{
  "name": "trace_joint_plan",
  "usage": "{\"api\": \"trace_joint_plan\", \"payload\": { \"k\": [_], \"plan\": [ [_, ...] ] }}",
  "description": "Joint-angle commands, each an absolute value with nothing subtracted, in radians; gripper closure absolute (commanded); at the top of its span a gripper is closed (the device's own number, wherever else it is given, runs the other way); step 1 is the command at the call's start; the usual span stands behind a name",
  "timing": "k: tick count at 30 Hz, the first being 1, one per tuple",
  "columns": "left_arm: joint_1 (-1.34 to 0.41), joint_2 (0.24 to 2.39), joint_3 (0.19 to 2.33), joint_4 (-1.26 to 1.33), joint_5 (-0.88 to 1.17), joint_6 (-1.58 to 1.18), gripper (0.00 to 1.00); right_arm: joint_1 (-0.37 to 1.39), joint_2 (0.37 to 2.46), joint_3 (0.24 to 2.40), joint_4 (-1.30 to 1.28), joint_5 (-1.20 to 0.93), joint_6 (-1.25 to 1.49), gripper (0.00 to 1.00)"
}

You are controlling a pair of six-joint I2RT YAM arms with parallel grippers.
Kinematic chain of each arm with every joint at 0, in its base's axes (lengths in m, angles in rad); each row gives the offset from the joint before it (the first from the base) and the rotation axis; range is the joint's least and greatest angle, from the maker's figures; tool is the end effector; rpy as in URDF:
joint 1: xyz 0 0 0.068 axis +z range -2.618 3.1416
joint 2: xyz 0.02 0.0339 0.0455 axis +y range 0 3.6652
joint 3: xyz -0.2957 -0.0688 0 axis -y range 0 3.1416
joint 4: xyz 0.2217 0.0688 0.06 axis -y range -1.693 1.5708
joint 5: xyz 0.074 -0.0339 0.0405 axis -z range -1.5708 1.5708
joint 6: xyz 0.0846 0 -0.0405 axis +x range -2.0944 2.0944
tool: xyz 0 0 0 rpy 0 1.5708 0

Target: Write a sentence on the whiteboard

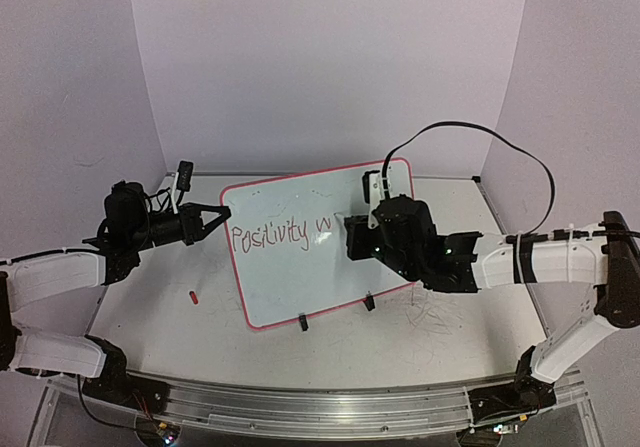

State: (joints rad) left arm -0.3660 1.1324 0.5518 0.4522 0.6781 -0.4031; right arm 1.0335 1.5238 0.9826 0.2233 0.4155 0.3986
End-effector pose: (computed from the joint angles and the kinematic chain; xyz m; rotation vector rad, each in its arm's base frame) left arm 0.2158 -0.1396 0.2919 0.5029 1.7349 -1.1330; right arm 0.2191 0.3011 0.2988 -0.3148 1.8779 0.5948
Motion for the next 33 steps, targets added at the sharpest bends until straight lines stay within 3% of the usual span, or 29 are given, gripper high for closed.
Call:
{"api": "trace_joint_plan", "payload": {
  "k": [1, 33],
  "plan": [
    [-0.378, 1.128, 0.561, 0.460, 0.680, -0.346, 1.00, 1.029, 1.549, 1.041, 0.250, 0.403, 0.378, 1.00],
    [-0.377, 1.135, 0.568, 0.458, 0.680, -0.345, 1.00, 1.022, 1.510, 0.973, 0.279, 0.372, 0.402, 1.00]
  ]
}}
